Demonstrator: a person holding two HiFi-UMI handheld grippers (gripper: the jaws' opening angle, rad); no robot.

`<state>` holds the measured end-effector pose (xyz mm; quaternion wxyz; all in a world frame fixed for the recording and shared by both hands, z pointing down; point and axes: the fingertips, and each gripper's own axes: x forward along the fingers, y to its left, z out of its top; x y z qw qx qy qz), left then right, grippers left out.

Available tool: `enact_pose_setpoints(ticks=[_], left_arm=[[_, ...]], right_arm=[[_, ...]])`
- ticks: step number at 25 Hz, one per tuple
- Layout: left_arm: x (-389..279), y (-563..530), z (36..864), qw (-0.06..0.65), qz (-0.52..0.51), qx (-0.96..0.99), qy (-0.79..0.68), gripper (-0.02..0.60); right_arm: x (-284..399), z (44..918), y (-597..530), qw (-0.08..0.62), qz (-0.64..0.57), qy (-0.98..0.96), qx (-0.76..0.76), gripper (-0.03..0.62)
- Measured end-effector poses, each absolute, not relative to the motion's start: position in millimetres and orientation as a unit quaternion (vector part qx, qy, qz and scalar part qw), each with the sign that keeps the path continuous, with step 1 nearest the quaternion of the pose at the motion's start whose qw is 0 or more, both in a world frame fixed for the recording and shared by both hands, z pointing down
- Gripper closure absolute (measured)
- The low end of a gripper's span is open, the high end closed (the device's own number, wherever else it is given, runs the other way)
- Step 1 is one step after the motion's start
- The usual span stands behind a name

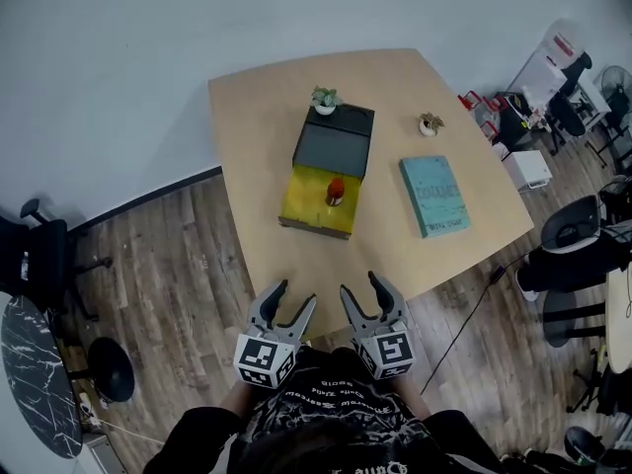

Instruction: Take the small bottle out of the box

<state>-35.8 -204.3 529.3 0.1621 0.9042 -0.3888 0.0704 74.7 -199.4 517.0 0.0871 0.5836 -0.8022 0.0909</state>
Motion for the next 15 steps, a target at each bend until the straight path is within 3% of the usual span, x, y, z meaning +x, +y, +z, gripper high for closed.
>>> enact_pose_setpoints(ticks=[15], left_arm=[[-39.2, -250.3, 528.1, 0.183, 0.074, 0.877, -0.438, 0.33]], right_arm=[[82.7, 490.9, -274.8, 0.079, 0.078, -0.82, 0.561, 0.347]])
